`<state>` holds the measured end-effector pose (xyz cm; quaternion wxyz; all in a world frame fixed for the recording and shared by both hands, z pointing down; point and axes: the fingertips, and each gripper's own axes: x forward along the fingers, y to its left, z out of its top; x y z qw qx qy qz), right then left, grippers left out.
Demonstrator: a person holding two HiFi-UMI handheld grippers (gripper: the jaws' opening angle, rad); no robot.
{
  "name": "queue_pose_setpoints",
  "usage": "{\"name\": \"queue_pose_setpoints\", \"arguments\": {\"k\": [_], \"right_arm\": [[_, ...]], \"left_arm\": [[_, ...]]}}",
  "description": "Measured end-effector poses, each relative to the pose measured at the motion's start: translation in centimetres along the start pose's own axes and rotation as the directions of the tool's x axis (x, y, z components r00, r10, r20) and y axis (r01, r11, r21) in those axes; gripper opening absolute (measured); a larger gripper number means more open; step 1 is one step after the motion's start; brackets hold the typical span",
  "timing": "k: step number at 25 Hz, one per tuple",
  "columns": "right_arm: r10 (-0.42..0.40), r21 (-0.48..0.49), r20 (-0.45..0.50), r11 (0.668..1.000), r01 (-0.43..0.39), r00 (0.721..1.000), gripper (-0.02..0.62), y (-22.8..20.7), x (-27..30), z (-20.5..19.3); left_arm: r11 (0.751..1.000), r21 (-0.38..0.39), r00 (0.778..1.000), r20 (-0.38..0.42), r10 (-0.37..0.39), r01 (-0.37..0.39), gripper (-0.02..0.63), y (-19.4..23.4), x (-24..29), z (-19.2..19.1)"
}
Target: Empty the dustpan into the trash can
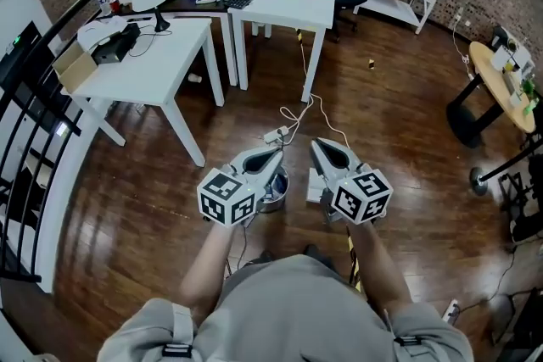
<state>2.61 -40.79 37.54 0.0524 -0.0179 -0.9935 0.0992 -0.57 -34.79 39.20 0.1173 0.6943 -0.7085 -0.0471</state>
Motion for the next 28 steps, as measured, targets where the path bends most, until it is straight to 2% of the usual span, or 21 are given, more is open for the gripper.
{"name": "queue_pose_setpoints", "arguments": {"k": [8, 28], "right_arm": [[0.002, -0.01, 0.014, 1.0, -0.002, 1.0, 0.0, 0.3, -0.6, 1.4], [0.033, -0.022, 0.022, 0.999, -0.033, 0.999, 0.0, 2.0, 0.5, 1.6]], "left_arm": [[1.0, -0.013, 1.0, 0.005, 0.016, -0.016, 0.005, -0.3, -0.2, -0.3], [1.0, -0.011, 1.0, 0.012, 0.021, -0.021, 0.005, 0.1, -1.7, -0.3]]}}
